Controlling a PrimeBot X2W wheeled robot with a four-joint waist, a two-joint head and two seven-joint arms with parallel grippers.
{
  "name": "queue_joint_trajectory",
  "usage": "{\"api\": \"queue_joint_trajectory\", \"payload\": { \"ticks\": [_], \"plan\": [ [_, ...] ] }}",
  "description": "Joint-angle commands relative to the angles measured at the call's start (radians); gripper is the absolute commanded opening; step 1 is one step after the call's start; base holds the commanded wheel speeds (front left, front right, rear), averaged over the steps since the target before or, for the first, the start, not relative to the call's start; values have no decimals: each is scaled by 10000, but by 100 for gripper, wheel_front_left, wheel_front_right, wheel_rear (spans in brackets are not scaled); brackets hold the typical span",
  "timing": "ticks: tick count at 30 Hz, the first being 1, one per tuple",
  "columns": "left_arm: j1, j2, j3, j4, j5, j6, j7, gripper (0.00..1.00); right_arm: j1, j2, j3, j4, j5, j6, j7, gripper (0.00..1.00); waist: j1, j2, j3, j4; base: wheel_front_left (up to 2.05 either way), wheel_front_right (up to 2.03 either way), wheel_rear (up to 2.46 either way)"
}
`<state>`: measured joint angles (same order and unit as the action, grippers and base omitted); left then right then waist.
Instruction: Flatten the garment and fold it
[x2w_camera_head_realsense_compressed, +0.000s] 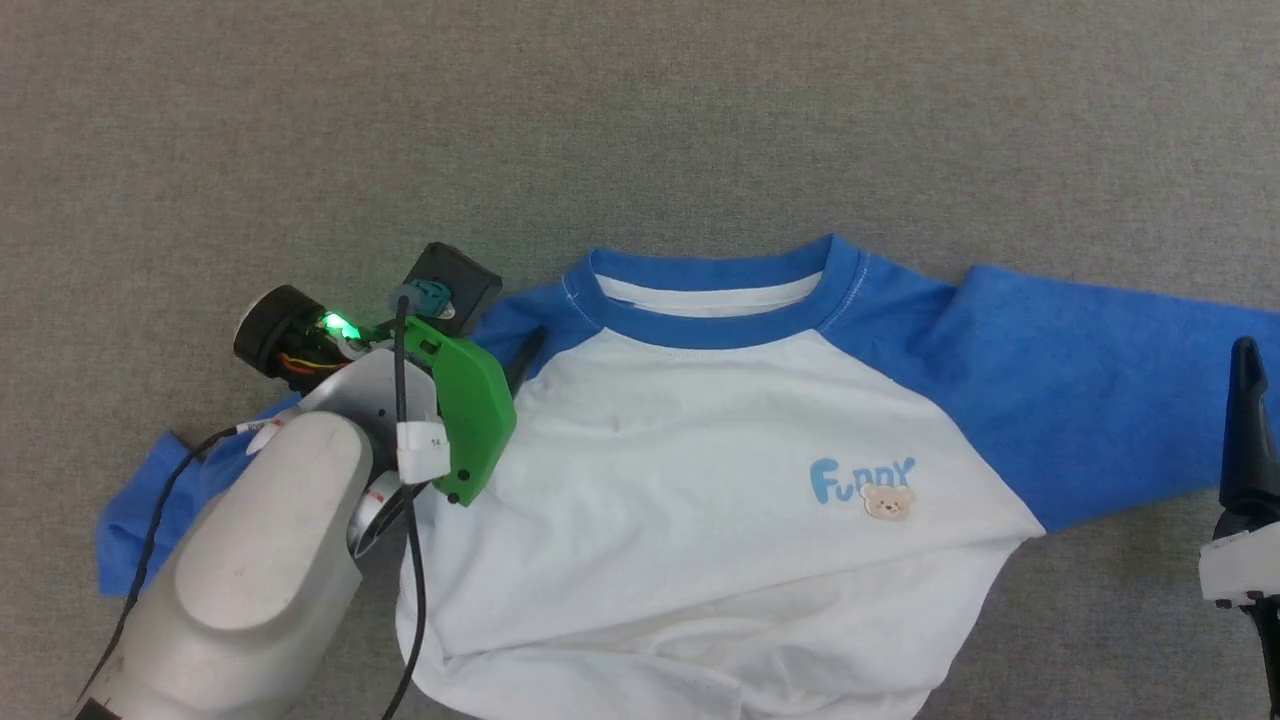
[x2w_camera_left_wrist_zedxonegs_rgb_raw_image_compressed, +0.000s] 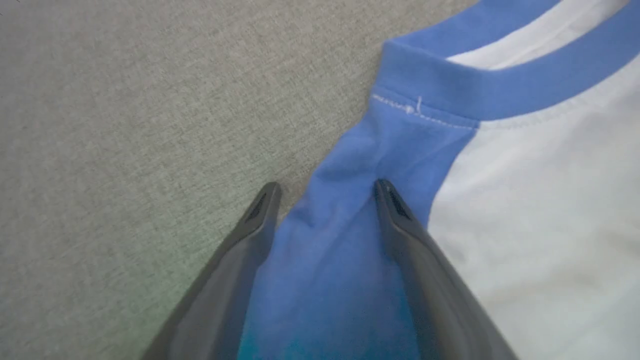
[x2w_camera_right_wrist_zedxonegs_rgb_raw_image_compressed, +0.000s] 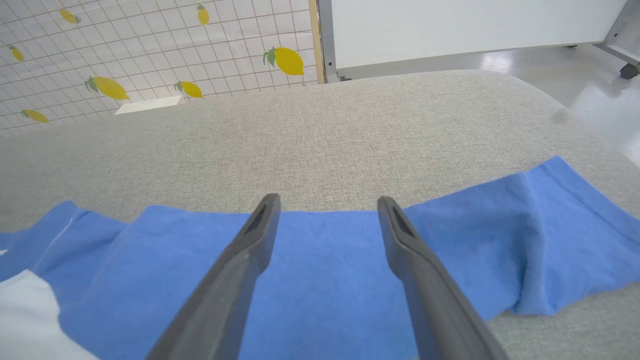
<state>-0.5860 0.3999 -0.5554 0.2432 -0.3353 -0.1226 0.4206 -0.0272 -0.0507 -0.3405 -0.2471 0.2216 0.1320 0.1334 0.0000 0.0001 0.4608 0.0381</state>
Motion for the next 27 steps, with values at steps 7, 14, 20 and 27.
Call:
{"api": "queue_joint_trajectory", "payload": {
  "ticks": [7,14,20,27],
  "plan": [
    [943,24,231,381,-492,439,-713,0,-148,5,117,-36,-155,-13,94,100,0,-1,-592,196,0,0,0],
    [2351,219,915,-1395,-803,1407,-1558,0,-539,-259,986,-543,-462,-13,925,100,0,-1,-1262,471,0,0,0],
    [2929,346,908,-2407,-817,1705,-1472,0,-1898,-2256,2830,-470,537,-13,3435,100,0,-1,-1203,731,0,0,0],
    [2410,-25,441,-2655,-656,1545,-1357,0,-4050,-5270,5844,5,2340,-13,6737,100,0,-1,-638,1198,0,0,0]
  ]
}}
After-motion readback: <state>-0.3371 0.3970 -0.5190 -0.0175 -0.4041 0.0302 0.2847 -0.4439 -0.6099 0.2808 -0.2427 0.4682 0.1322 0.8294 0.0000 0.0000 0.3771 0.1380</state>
